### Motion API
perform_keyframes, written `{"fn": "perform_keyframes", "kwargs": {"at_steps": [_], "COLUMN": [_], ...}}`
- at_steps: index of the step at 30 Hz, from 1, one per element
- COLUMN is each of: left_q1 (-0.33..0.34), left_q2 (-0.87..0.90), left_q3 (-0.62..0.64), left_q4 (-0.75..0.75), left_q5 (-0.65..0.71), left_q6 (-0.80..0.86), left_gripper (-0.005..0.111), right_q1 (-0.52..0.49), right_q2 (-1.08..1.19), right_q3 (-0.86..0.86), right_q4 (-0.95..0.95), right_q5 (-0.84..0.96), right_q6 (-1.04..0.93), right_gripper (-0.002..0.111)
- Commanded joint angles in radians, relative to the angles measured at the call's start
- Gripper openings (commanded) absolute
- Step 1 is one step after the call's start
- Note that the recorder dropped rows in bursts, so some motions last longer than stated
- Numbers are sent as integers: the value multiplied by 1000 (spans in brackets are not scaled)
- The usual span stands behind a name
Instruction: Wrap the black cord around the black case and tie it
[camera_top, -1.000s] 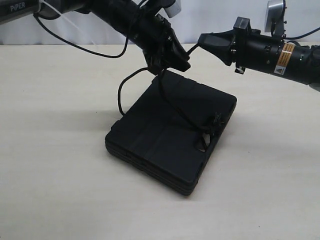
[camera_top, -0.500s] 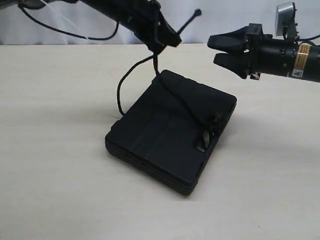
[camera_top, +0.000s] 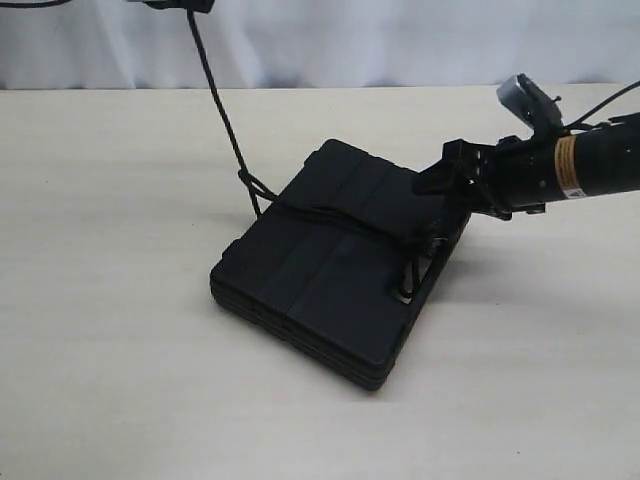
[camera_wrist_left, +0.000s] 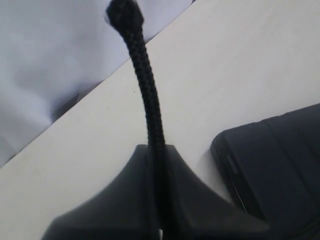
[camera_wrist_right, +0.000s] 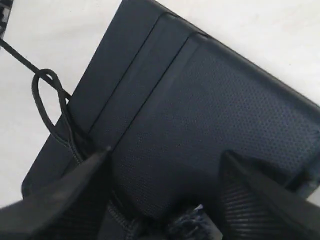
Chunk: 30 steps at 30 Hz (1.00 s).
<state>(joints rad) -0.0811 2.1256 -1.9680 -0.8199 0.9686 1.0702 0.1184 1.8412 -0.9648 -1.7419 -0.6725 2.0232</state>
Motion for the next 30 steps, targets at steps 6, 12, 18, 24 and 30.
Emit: {"fn": "perform_keyframes", "kwargs": {"at_steps": [6,12,18,24,30], "left_q1": [47,47,47,47,47], "left_q2": [-8,-8,-8,-8,-8], "left_q3": [2,2,2,2,2], "left_q4": [20,28,81,137,253], "left_q5": [35,35,35,37,57], "left_q6": [-33,-52,-85,-159,-266], "left_gripper": [0,0,0,0,0], "right_q1": [89,239,379,311,298], "right_q2": [-175,-256,-239,-115,-77], "right_q3": [4,4,-54,-352,-332], "right_q4": [-2,-2,210,1360,1629], "right_q5": [287,770,1308,1670,1739], "right_q6": [-131,-396,-832,-1870,-1910], "right_gripper": [53,41,35,35,36]}}
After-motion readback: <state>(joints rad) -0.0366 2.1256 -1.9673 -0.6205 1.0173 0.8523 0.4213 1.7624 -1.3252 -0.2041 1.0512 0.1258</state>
